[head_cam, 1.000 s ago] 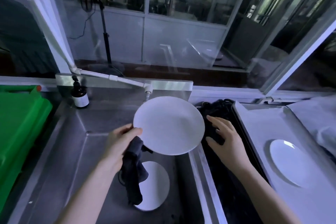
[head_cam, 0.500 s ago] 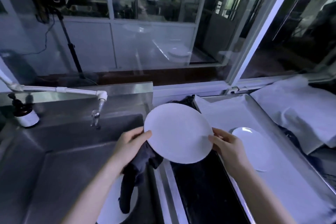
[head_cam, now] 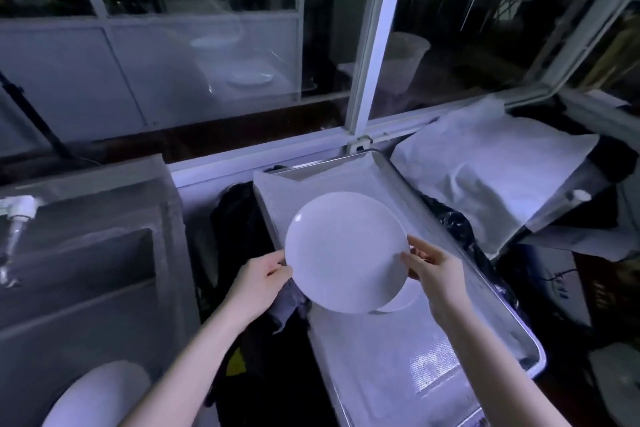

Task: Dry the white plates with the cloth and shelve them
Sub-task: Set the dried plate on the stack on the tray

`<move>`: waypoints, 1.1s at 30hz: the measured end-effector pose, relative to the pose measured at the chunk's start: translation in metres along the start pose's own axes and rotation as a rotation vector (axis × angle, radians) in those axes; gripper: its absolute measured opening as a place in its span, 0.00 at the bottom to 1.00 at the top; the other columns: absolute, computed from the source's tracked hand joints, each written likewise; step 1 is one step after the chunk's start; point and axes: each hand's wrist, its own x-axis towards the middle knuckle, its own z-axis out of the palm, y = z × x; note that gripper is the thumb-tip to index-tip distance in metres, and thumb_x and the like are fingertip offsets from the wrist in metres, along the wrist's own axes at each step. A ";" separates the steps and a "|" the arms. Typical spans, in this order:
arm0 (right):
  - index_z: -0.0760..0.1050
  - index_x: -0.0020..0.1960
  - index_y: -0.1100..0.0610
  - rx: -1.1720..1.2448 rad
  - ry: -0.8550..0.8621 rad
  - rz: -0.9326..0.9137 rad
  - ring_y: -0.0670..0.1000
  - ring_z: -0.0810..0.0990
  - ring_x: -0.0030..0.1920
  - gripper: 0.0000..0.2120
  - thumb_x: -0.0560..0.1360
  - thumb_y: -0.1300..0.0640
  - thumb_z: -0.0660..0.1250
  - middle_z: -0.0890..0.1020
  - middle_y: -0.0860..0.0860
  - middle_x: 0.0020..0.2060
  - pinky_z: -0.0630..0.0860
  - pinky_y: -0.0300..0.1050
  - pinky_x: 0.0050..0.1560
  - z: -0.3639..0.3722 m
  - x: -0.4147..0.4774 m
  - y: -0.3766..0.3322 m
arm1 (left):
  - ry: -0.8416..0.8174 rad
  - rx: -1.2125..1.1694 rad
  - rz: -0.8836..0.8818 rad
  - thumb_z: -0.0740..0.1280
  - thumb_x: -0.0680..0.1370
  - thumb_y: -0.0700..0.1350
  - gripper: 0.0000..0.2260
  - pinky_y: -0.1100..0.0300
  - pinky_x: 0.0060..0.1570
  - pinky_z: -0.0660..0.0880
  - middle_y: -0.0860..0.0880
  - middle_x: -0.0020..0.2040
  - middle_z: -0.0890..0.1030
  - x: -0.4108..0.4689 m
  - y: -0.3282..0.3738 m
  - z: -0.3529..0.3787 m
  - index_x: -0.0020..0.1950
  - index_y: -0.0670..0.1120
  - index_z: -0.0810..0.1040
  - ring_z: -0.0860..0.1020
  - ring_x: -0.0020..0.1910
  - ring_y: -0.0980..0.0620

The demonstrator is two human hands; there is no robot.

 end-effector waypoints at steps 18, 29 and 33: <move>0.85 0.38 0.38 -0.217 0.152 0.242 0.50 0.68 0.33 0.22 0.69 0.68 0.70 0.72 0.47 0.30 0.70 0.47 0.40 -0.044 0.095 0.089 | -0.003 0.423 -0.220 0.60 0.77 0.38 0.12 0.65 0.26 0.60 0.57 0.20 0.67 0.100 -0.020 0.117 0.48 0.52 0.80 0.64 0.23 0.56; 0.81 0.45 0.60 -0.426 0.130 0.236 0.52 0.61 0.35 0.07 0.71 0.65 0.65 0.64 0.54 0.31 0.57 0.47 0.38 -0.046 0.084 0.115 | 0.000 0.576 -0.196 0.60 0.78 0.40 0.10 0.60 0.30 0.65 0.54 0.27 0.70 0.101 -0.026 0.123 0.54 0.50 0.79 0.69 0.30 0.54; 0.80 0.45 0.62 -0.482 0.125 0.239 0.52 0.61 0.35 0.05 0.71 0.64 0.66 0.65 0.54 0.32 0.57 0.46 0.37 -0.046 0.086 0.115 | -0.024 0.589 -0.226 0.60 0.78 0.43 0.16 0.58 0.40 0.71 0.51 0.39 0.77 0.100 -0.025 0.124 0.64 0.54 0.75 0.76 0.42 0.48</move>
